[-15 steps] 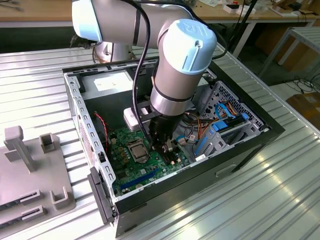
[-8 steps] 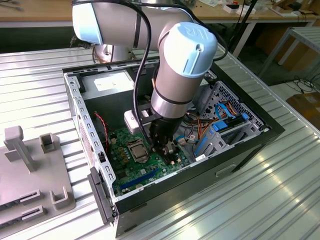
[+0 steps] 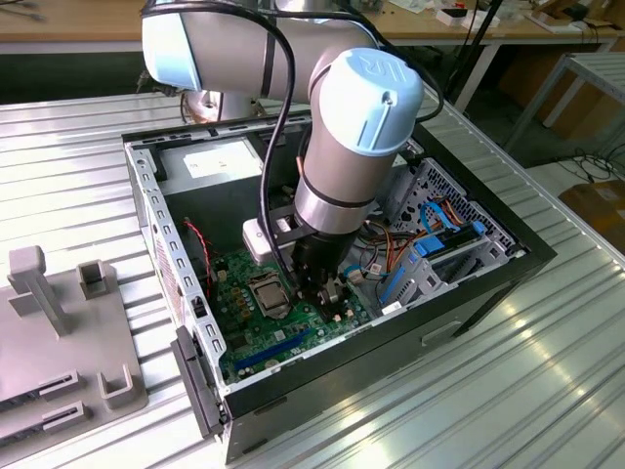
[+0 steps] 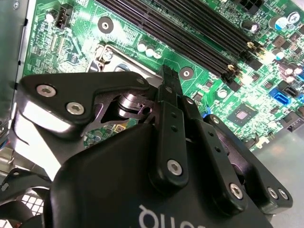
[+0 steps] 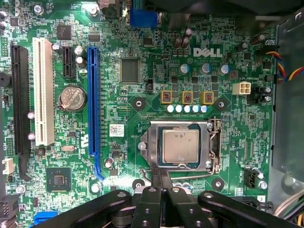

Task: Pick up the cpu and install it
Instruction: 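Install the first cpu locking lever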

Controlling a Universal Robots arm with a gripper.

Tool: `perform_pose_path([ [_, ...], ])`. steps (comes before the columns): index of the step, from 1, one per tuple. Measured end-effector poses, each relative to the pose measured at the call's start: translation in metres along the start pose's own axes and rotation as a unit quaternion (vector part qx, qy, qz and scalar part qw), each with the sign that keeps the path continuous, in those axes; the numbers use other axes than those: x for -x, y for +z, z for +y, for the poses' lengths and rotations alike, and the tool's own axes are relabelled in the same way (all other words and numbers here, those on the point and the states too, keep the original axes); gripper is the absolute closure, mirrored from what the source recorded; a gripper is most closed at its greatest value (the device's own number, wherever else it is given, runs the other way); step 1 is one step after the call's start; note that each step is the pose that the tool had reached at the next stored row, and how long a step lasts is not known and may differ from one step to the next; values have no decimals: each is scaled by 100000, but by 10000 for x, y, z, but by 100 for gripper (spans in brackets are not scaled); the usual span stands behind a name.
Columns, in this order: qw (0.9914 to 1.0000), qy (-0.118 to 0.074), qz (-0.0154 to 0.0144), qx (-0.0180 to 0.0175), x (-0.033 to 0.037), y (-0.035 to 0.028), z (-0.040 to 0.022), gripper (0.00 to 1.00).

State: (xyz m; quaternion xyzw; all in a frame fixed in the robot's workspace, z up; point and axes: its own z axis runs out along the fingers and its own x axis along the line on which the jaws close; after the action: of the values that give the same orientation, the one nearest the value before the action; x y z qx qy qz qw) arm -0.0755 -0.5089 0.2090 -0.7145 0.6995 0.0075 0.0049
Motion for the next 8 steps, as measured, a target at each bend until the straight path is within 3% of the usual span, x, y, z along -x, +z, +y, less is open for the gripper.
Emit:
perform_pose_path([
  [8, 100000, -1, 4, 29, -11, 10, 0, 89],
])
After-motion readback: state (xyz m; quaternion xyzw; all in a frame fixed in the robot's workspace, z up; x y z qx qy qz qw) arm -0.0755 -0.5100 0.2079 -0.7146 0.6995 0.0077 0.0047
